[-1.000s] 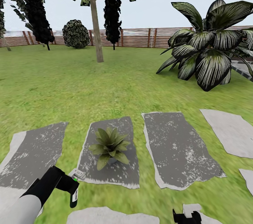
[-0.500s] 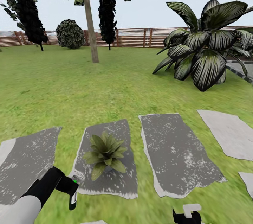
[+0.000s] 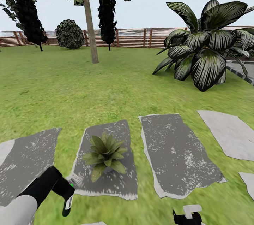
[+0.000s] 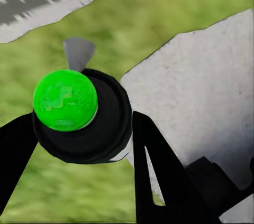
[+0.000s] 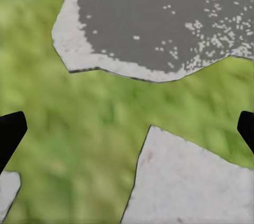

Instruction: Pick up the pesticide atomizer in the garden and spray insectifuge to fully cover both potted plants in the garden.

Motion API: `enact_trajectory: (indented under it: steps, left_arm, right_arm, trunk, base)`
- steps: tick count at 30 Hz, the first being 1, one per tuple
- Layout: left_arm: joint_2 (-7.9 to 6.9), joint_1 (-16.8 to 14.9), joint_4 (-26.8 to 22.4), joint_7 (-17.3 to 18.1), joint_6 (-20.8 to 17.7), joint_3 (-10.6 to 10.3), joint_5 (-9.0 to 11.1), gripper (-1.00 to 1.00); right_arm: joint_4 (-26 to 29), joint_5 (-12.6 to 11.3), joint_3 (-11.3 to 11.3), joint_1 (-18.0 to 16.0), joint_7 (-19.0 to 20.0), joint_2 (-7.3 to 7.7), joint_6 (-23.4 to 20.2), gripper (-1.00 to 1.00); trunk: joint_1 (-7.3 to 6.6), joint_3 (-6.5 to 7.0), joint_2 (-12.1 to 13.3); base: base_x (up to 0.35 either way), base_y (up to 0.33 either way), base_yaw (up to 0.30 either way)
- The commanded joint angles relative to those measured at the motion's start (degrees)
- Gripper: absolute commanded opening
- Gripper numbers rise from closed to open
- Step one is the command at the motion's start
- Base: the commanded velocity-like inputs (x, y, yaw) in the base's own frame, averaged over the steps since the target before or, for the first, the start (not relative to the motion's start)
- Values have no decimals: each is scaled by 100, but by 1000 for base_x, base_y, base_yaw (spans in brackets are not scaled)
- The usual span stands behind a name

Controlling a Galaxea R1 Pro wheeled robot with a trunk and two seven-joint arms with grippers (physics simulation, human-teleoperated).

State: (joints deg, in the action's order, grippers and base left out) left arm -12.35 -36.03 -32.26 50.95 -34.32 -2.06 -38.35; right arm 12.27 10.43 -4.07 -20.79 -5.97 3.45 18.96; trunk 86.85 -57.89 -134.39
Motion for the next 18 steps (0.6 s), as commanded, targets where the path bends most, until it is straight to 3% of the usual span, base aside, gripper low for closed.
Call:
enact_trajectory:
  steps: [1,8,10,12,14,18]
  left_arm:
    - [-22,-5,-13,80,-31,-26,-37,-100]
    - [-237,-168,-20,303,-36,-4,-69,-100]
    - [-249,-355,-17,363,-41,-3,-63,-100]
    - [-231,-547,-17,654,-59,-16,-68,-100]
    - [-242,-634,-17,908,-153,-29,-74,-100]
    - [-291,-628,-11,1021,-197,-43,-107,-100]
  right_arm:
    - [-6,64,-42,-4,-10,-4,20,100]
    - [-7,72,-41,-4,-10,-2,20,100]
    - [-13,73,-41,-4,-13,-2,20,100]
    - [-14,73,-41,-4,-17,-2,20,100]
    - [-14,73,-41,-4,-18,-2,20,100]
    - [-15,73,-41,-4,-18,-2,20,100]
  trunk:
    - [-1,-5,-2]
    - [-1,-5,-2]
    - [-1,-5,-2]
    - [-1,-5,-2]
    - [-1,-5,-2]
    - [-1,-5,-2]
  base:
    - [0,0,0]
    - [0,0,0]
    - [0,0,0]
    - [0,0,0]
    - [0,0,0]
    - [0,0,0]
